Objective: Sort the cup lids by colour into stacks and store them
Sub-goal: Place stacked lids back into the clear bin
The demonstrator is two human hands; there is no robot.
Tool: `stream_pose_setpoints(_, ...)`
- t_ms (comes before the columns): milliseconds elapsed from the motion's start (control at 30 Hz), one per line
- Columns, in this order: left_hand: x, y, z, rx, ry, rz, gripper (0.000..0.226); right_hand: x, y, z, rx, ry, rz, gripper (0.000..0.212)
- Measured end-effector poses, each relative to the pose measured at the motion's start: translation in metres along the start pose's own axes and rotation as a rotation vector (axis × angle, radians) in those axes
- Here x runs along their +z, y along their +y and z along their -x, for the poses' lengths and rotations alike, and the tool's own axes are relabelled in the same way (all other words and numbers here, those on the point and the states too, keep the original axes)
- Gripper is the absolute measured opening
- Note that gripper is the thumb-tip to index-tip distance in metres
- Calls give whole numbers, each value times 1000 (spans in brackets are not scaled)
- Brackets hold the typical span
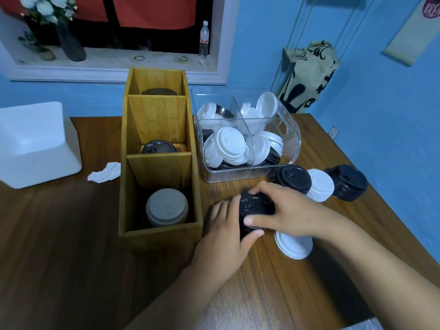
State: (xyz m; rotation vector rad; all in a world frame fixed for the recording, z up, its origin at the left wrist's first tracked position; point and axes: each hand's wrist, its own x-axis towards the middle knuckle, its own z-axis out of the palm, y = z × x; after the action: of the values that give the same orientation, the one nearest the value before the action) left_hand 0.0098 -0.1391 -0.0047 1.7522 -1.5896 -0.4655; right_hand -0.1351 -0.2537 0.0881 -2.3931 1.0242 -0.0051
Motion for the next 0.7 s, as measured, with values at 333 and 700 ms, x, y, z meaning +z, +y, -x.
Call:
stream_pose_setpoints(333, -3, 3, 1, -40, -22, -32, 87, -88, -24, -122, -30, 341, -54, 11)
stream_pose_setpoints(700, -6, 4, -2, -54, -68, -30, 88, -102, -33, -233, 75, 160, 529, 23)
